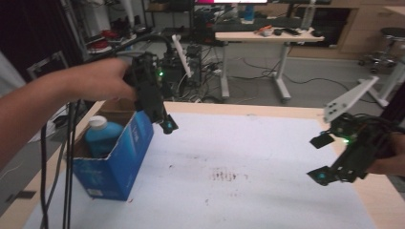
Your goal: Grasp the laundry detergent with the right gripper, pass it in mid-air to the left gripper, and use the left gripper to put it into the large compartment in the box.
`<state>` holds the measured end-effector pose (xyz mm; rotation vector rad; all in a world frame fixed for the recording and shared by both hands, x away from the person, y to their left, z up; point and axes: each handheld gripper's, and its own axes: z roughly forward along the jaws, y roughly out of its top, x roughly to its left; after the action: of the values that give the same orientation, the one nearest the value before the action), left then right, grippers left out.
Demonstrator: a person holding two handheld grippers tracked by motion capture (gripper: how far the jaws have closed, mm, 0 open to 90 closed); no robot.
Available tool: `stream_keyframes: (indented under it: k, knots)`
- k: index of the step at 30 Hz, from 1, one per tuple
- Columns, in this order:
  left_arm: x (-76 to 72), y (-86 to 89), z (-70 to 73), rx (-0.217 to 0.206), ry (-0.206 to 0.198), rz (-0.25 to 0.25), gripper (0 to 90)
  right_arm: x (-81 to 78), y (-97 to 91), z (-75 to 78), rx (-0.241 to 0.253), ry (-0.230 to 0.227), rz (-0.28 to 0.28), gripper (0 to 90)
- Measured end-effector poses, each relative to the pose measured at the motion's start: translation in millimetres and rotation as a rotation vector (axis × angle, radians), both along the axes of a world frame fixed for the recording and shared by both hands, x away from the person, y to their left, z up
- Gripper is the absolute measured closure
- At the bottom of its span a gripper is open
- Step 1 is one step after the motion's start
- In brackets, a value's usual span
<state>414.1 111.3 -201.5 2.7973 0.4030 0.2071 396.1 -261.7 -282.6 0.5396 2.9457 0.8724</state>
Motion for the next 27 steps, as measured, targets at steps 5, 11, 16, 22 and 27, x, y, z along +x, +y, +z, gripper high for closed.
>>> stream_keyframes:
  k: [5, 11, 16, 22, 27]
  knots:
    - [7.7, -16.1, -11.0, 0.009, 0.022, 0.030, 1.6, 2.8, 2.5, -1.2, -0.001, 0.006, -0.011, 0.8]
    - [14.6, -33.8, -25.1, 0.029, 0.030, 0.015, 1.6, 5.8, 6.4, -2.4, -0.002, 0.012, -0.015, 0.8]
    - [19.0, -45.0, -35.7, 0.031, 0.040, 0.012, 1.6, 6.7, 8.0, -1.7, -0.005, 0.014, -0.012, 0.8]
    - [19.6, -55.8, -47.7, 0.036, 0.051, -0.034, 1.6, 7.5, 8.2, -1.9, -0.004, 0.014, -0.010, 0.8]
    - [23.8, -64.7, -56.1, 0.038, 0.039, -0.071, 1.6, 8.6, 10.6, -3.4, -0.008, 0.016, -0.005, 0.8]
